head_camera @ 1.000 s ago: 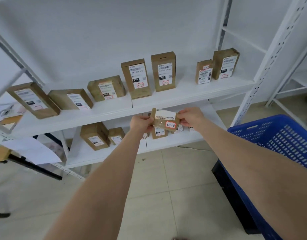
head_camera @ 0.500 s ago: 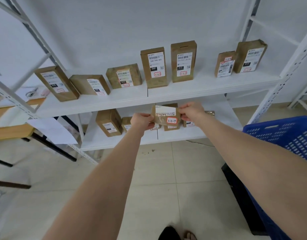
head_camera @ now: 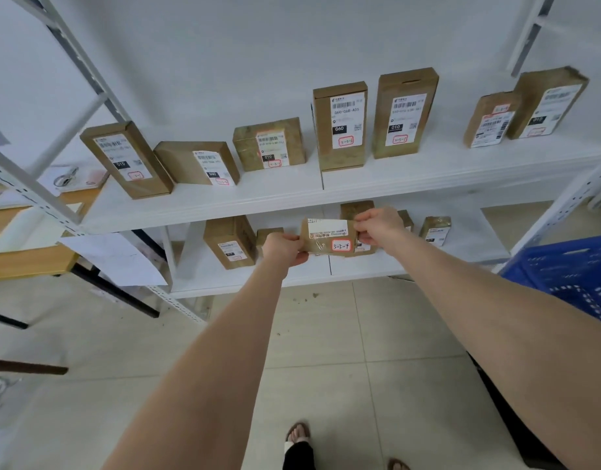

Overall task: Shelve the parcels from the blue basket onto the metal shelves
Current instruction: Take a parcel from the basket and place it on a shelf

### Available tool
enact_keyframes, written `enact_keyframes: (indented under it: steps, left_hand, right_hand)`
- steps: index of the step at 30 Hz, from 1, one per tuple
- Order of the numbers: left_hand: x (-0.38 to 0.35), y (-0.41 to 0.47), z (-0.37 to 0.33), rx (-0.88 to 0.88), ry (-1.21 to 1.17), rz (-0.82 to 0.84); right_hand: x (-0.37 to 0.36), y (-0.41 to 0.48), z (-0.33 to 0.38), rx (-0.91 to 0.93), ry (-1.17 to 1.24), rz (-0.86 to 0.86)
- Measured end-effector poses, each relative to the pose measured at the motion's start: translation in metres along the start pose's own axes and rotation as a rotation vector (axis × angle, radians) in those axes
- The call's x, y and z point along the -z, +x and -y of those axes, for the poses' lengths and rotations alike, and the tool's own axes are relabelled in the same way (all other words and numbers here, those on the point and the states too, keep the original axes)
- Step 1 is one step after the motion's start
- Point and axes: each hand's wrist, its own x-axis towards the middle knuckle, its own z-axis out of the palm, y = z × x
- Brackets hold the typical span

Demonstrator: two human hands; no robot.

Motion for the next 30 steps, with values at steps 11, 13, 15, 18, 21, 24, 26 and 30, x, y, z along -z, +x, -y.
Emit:
enact_keyframes:
  steps: [11, 13, 15, 18, 21, 24, 26, 30]
  left_hand:
    - [0.073, 0.099, 0.026, 0.093, 0.141, 0.056]
    - [0.073, 0.111, 0.032, 0.099, 0.156, 0.060]
    - [0.071, 0.123, 0.040, 0.106, 0.158, 0.058]
    - [0.065, 0.142, 0.057, 0.112, 0.155, 0.041]
    - [0.054, 0.164, 0.082, 0.103, 0.134, 0.033]
    - [0.041, 0.184, 0.112, 0.100, 0.140, 0.040]
    - [0.031, 0.202, 0.136, 0.098, 0.149, 0.051]
    - [0.015, 0.241, 0.182, 0.072, 0.221, 0.063]
  right_hand:
    - [-0.110, 0.036, -0.002, -0.106, 0.061, -0.012]
    - [-0.119, 0.046, -0.008, -0.124, 0.070, -0.006]
    - [-0.125, 0.056, -0.013, -0.134, 0.066, -0.001]
    - [-0.135, 0.072, -0.030, -0.151, 0.078, -0.009]
    - [-0.144, 0.091, -0.053, -0.155, 0.063, -0.014]
    - [-0.156, 0.116, -0.083, -0.145, 0.040, -0.018]
    - [-0.167, 0.137, -0.107, -0.141, 0.024, -0.027]
    - [-0.193, 0.178, -0.155, -0.139, 0.020, -0.047]
